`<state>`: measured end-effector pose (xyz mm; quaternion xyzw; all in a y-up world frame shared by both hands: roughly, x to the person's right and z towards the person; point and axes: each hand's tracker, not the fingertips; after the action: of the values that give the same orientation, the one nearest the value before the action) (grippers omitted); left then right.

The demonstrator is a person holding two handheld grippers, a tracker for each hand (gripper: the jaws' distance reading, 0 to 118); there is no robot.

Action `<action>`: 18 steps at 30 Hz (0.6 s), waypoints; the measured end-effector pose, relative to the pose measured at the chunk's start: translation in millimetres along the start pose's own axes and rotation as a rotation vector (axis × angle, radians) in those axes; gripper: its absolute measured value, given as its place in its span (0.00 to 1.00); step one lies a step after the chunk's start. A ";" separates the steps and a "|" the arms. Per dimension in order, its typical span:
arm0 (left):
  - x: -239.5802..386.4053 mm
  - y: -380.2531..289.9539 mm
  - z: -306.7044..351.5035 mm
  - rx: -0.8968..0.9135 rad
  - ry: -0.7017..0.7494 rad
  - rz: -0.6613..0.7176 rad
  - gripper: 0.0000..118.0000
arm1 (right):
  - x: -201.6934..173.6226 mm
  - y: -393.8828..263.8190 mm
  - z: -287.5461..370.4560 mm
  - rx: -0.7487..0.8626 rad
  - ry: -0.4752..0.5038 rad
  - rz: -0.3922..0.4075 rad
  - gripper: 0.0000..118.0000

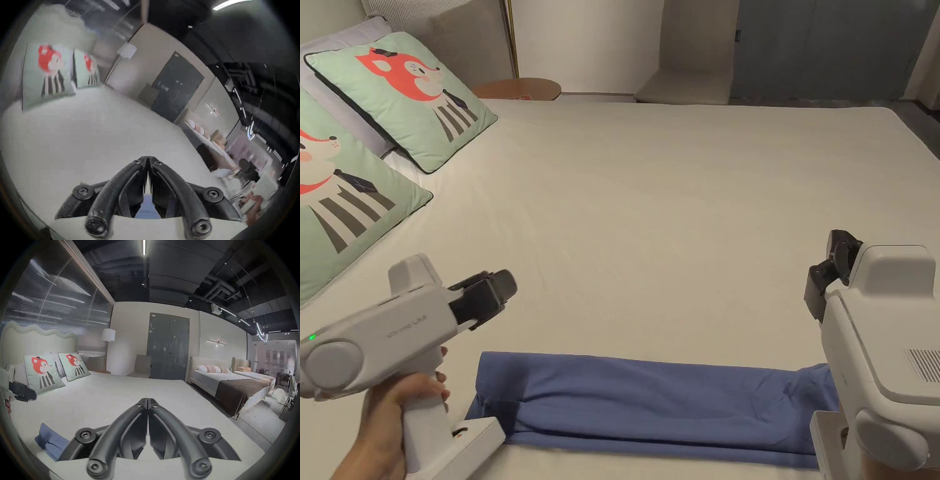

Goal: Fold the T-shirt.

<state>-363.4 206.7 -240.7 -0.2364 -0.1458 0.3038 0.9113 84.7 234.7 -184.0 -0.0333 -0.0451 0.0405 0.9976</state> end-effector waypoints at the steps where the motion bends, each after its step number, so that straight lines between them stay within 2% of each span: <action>1: -16.7 3.2 -0.2 -0.050 -0.020 0.030 0.00 | -1.0 -1.7 -1.7 -0.003 -0.003 0.003 0.00; 3: -35.9 5.4 0.9 -0.135 -0.048 0.084 0.00 | -1.4 -4.1 -4.0 -0.011 -0.001 0.005 0.00; 9: -96.0 -5.4 -6.7 -0.320 0.004 0.174 0.00 | -2.2 -14.3 -10.8 -0.051 -0.009 0.016 0.00; 11: -123.5 -8.9 -11.8 -0.348 -0.005 0.183 0.05 | -3.1 -17.7 -12.5 -0.064 -0.013 0.021 0.00; 12: -136.4 -11.0 -14.8 -0.371 -0.009 0.220 0.18 | -2.1 -18.0 -13.7 -0.073 -0.015 0.024 0.00; 13: -143.5 -13.8 -17.7 -0.397 -0.010 0.244 0.45 | -1.0 -18.0 -14.6 -0.079 -0.016 0.027 0.00; 14: -147.9 -17.3 -20.1 -0.406 -0.004 0.253 0.63 | -1.5 -19.2 -15.4 -0.086 -0.017 0.031 0.00; 15: -161.0 -17.8 -23.9 -0.414 0.005 0.245 0.74 | -2.2 -20.4 -16.3 -0.092 -0.018 0.034 0.00; 16: -165.9 -19.6 -25.9 -0.422 0.001 0.236 0.78 | -4.6 -18.7 -16.4 -0.099 -0.019 0.037 0.01; 18: -171.7 -21.8 -29.1 -0.427 0.001 0.237 0.78 | -6.6 -20.0 -16.8 -0.106 -0.019 0.038 0.01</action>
<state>-473.6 74.4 -275.0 -0.4392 -0.1774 0.3708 0.7989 81.2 213.2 -199.9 -0.0866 -0.0558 0.0572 0.9930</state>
